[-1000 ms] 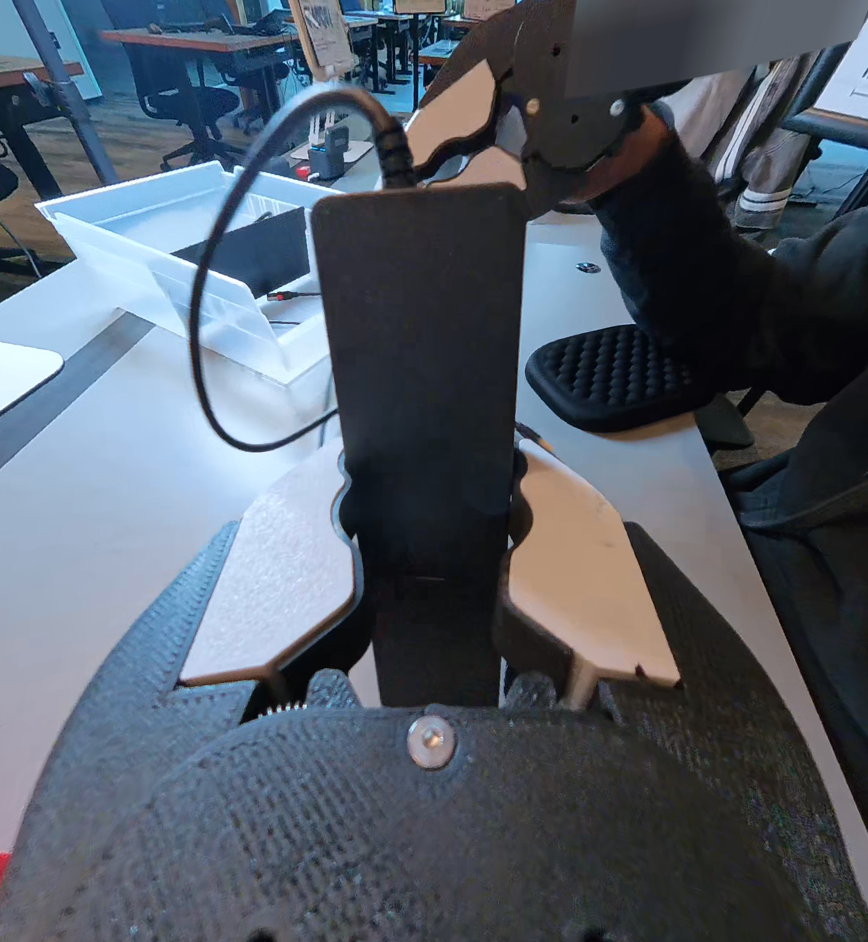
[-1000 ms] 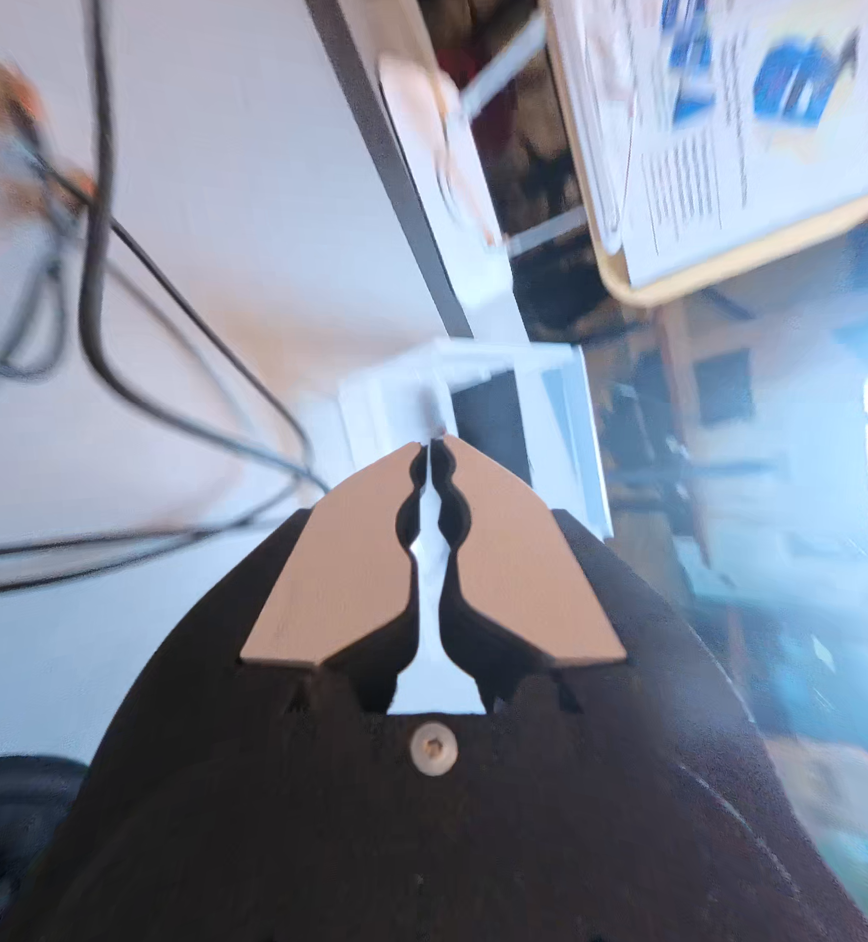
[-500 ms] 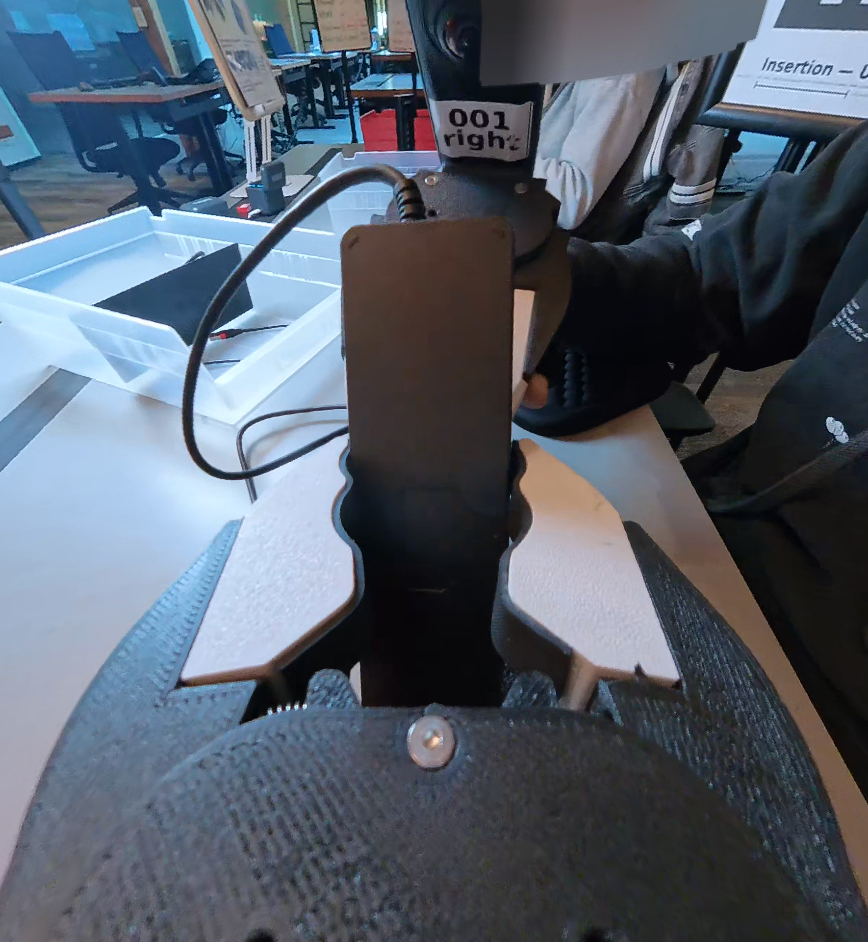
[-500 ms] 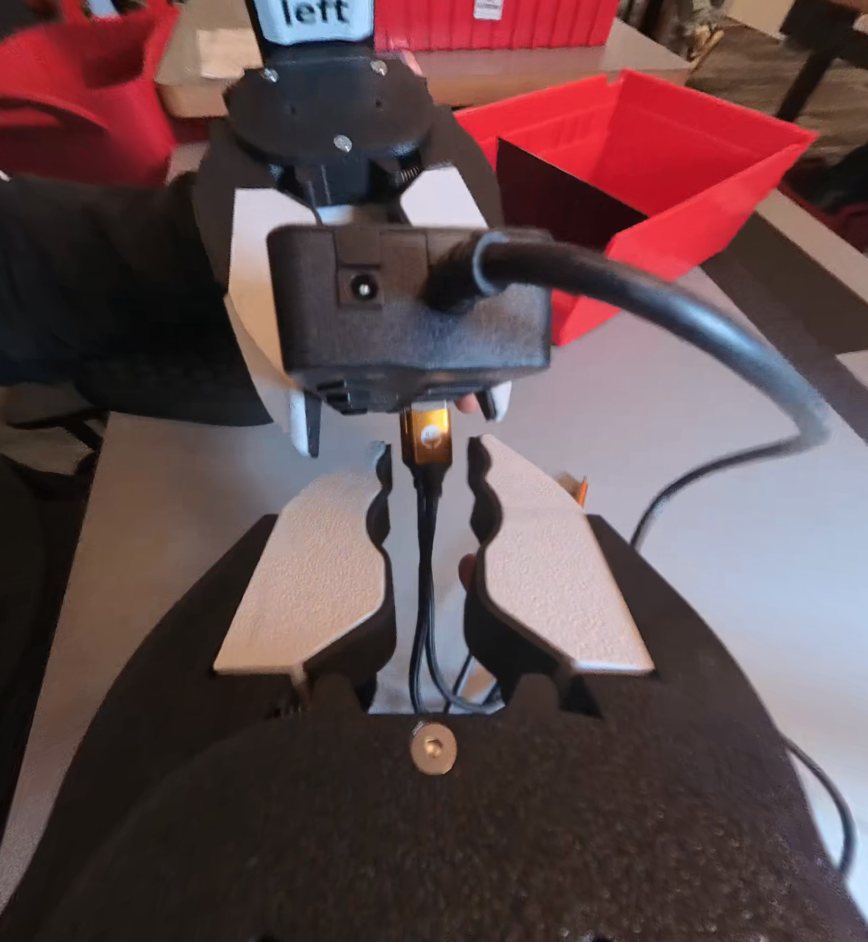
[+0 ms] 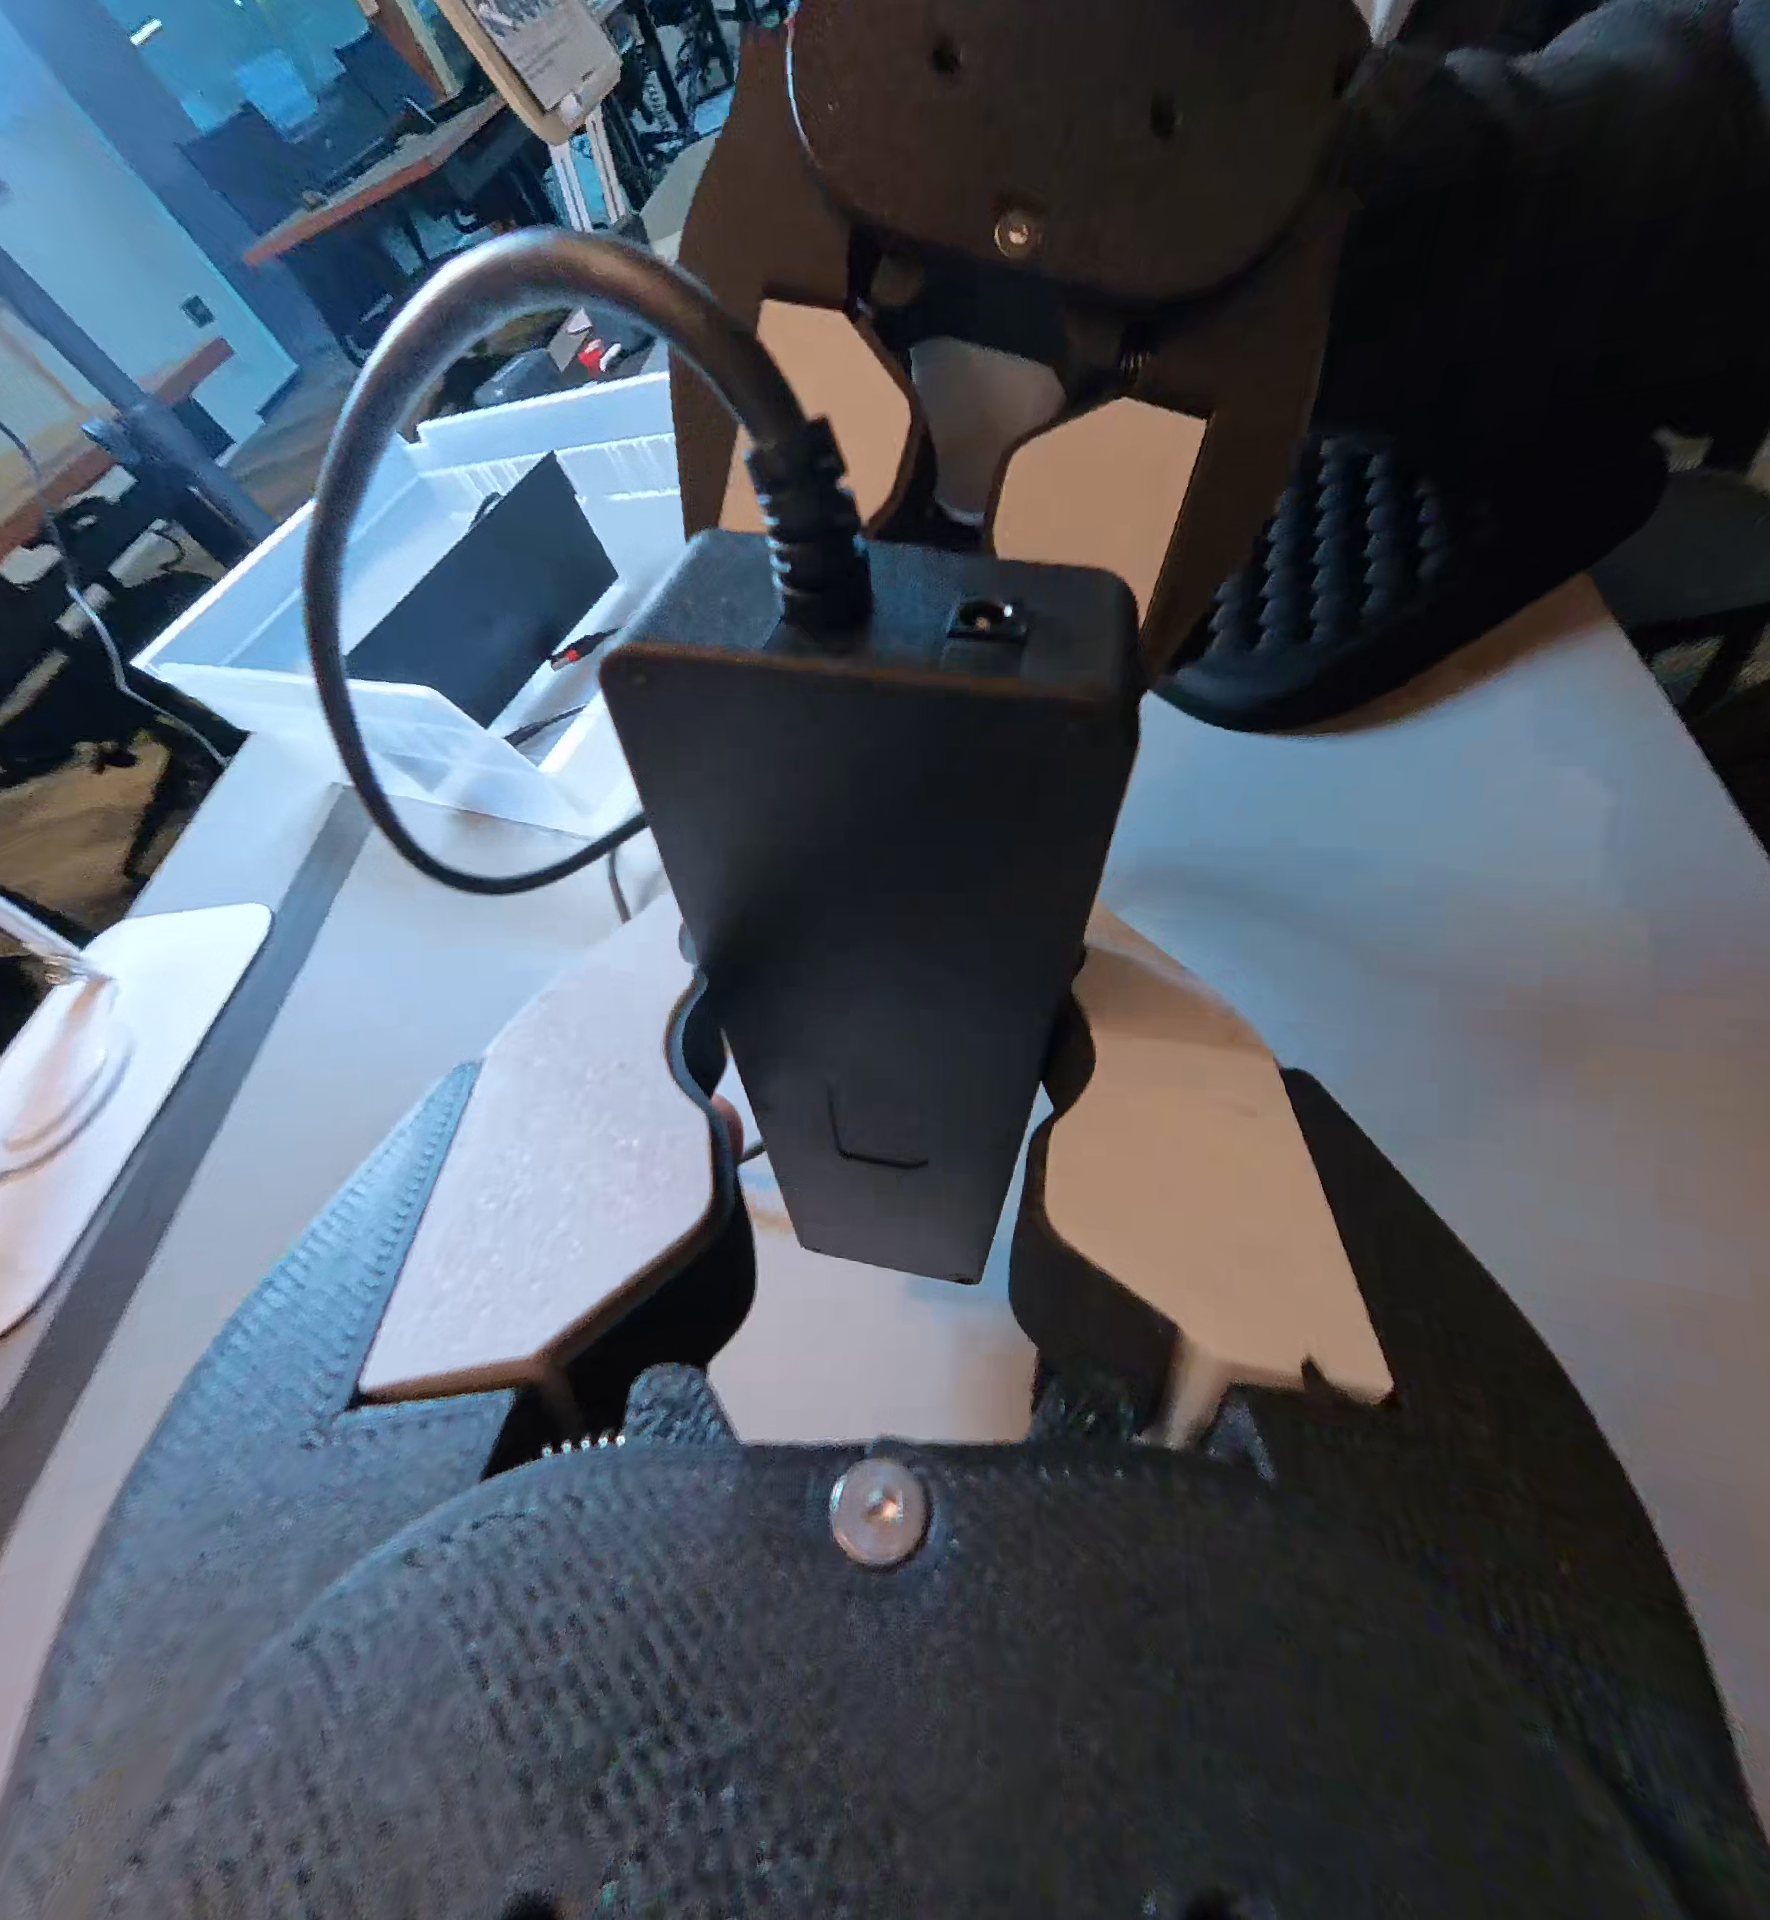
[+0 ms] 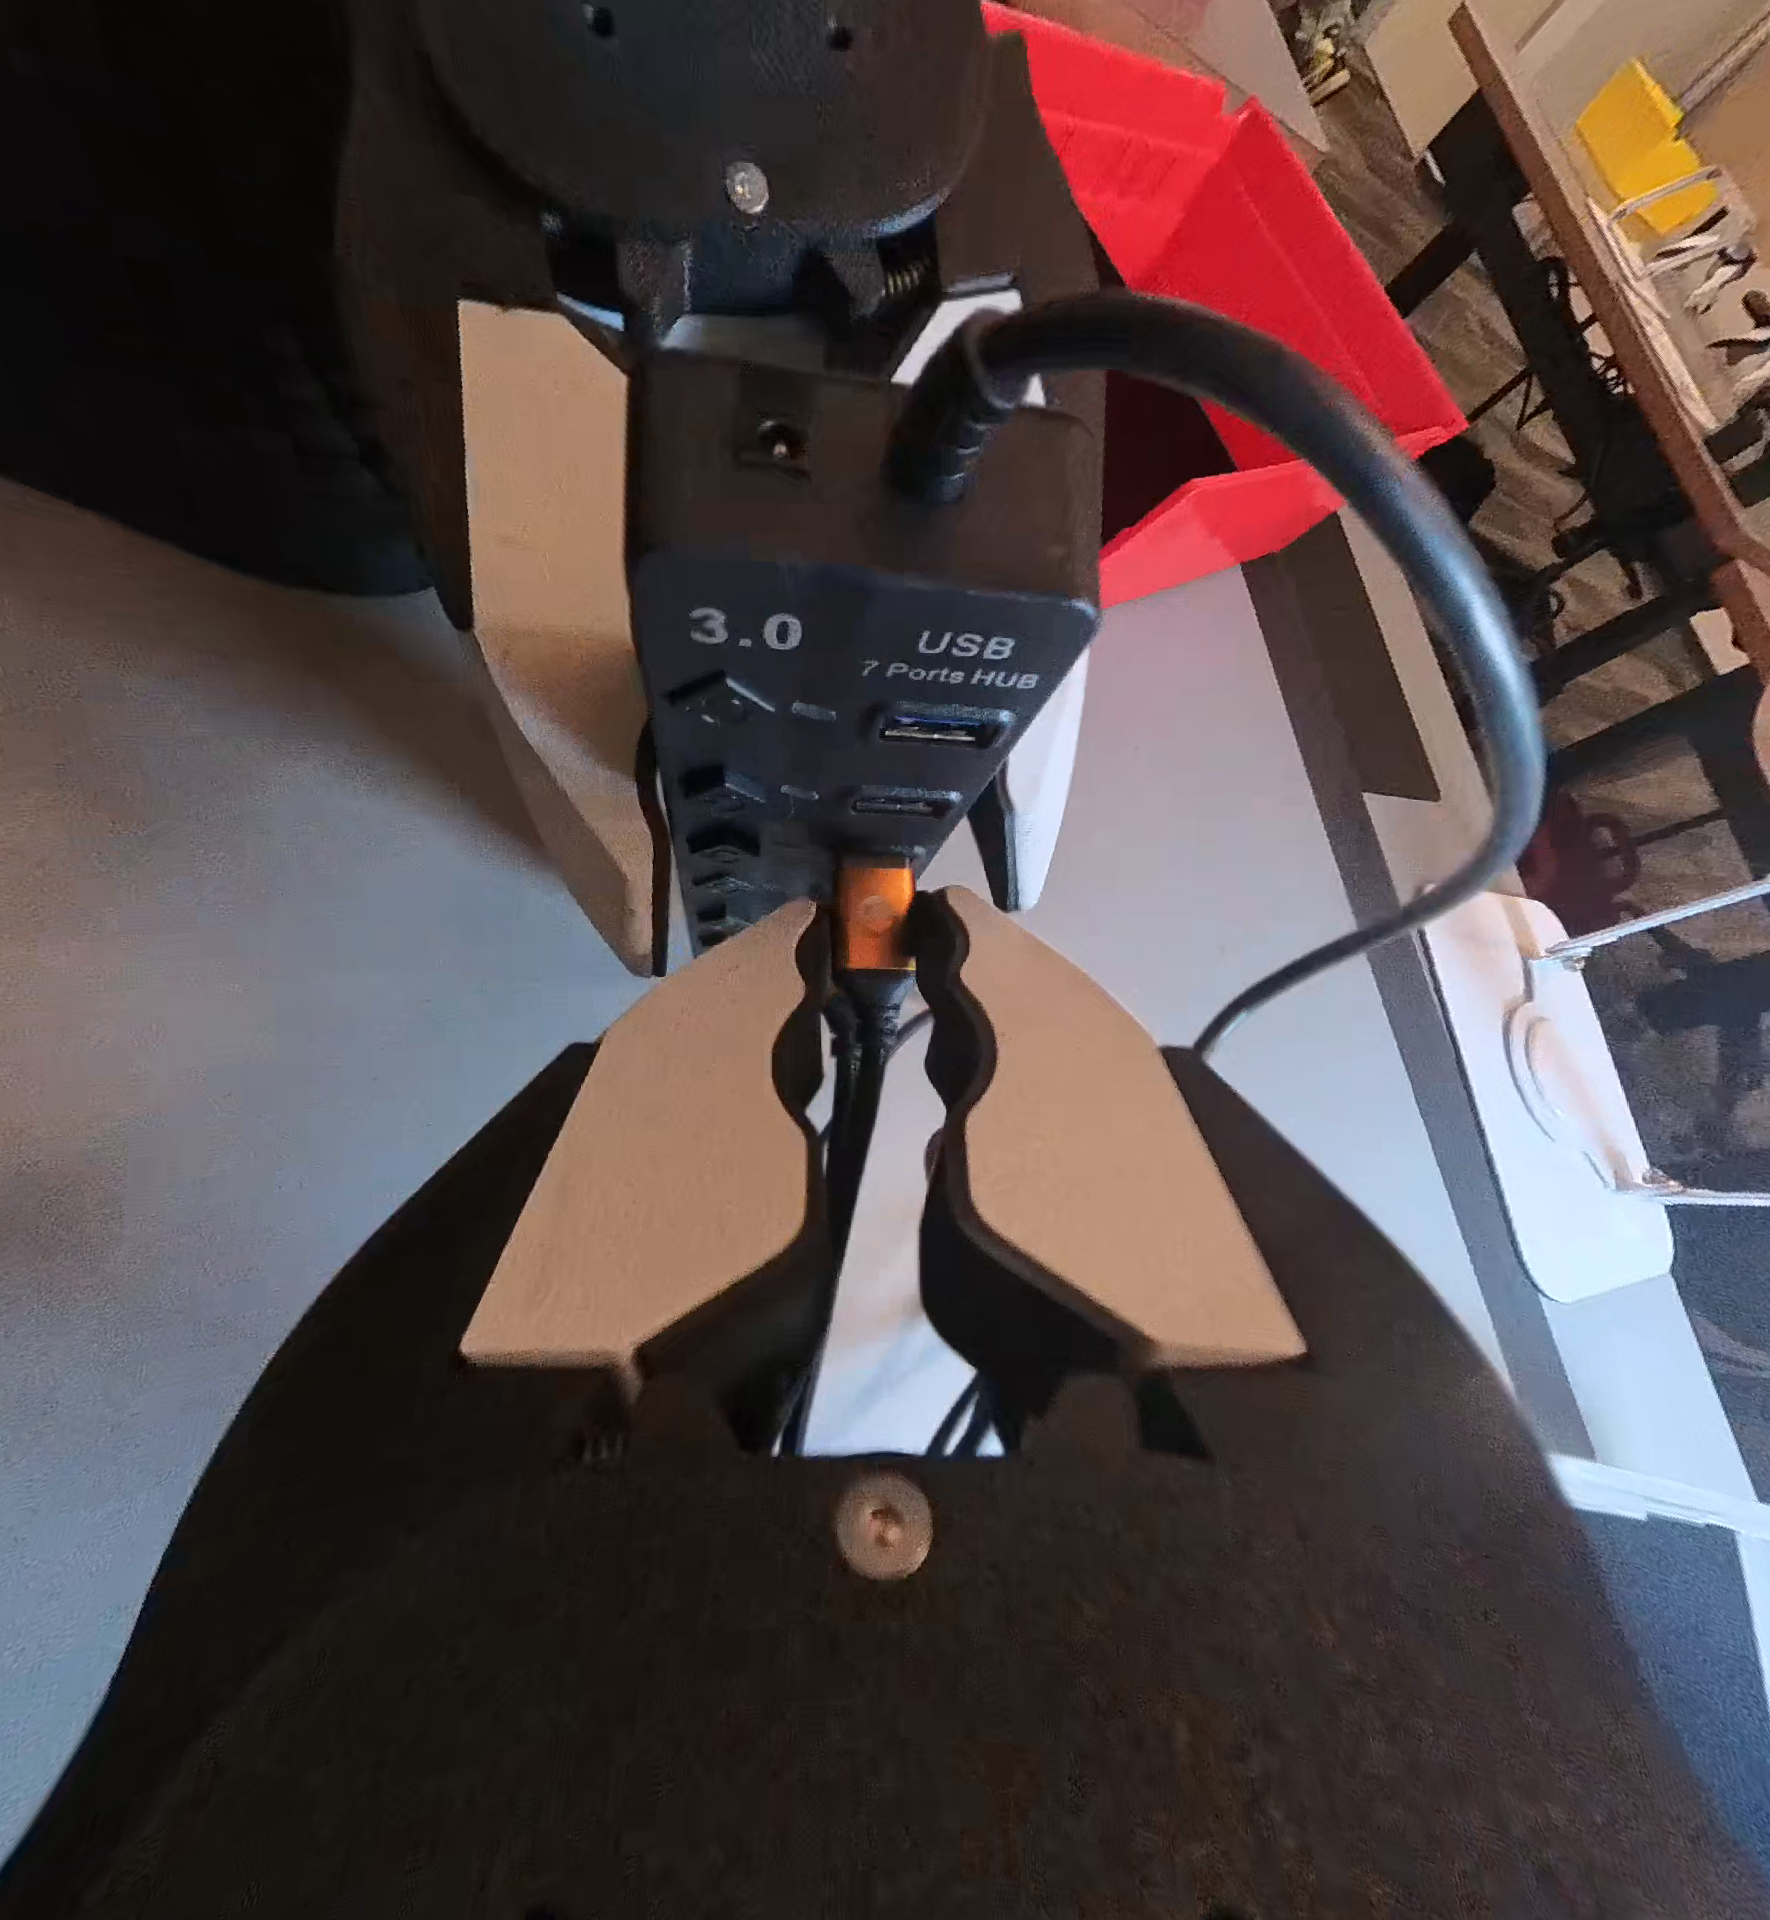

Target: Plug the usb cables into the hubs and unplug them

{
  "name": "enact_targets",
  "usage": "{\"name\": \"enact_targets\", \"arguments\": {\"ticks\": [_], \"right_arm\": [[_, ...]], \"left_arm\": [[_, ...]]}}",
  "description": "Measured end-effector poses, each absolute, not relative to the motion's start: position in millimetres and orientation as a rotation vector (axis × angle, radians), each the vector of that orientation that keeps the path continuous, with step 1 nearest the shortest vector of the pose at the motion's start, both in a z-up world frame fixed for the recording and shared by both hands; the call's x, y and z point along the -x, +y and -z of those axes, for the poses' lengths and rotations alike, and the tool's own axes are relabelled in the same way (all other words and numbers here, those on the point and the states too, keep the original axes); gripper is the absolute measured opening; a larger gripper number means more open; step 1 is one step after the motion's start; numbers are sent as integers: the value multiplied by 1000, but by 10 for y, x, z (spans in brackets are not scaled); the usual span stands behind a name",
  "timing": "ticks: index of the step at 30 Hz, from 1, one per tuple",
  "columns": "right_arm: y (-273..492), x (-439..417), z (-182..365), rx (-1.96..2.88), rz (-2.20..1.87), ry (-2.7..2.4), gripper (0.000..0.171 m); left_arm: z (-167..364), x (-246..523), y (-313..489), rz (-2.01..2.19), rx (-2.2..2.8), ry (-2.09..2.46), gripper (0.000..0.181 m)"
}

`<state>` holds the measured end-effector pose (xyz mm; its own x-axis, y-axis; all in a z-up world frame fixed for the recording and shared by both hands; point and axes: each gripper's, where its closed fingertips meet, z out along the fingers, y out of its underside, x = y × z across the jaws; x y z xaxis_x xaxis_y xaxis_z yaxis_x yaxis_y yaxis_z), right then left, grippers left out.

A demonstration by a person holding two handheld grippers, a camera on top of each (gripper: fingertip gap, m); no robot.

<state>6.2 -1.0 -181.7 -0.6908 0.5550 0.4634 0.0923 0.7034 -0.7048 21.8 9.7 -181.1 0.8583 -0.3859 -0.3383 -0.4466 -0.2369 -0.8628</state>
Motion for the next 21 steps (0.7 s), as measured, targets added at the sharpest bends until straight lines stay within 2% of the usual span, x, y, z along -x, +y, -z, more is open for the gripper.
{"name": "enact_targets", "arguments": {"ticks": [4,6,11,14,18,21], "right_arm": [[288,-63,1863,526,-661,-2243,16],[464,-78,1783,568,-702,-2219,16],[661,-319,670,587,-1284,-1869,15],[988,-487,21,567,-1478,-1631,16],[1495,-599,-685,548,-1502,-1362,16],[1964,-396,-799,605,-1256,-1246,15]], "left_arm": [[1733,60,54,-276,1861,600,61],[1647,308,-78,-228,1870,491,60],[1455,672,-200,-220,1780,249,61],[1490,822,-184,-276,1795,174,61],[1594,873,-145,-262,1818,131,61],[1647,834,-109,-230,1817,138,61]]}}
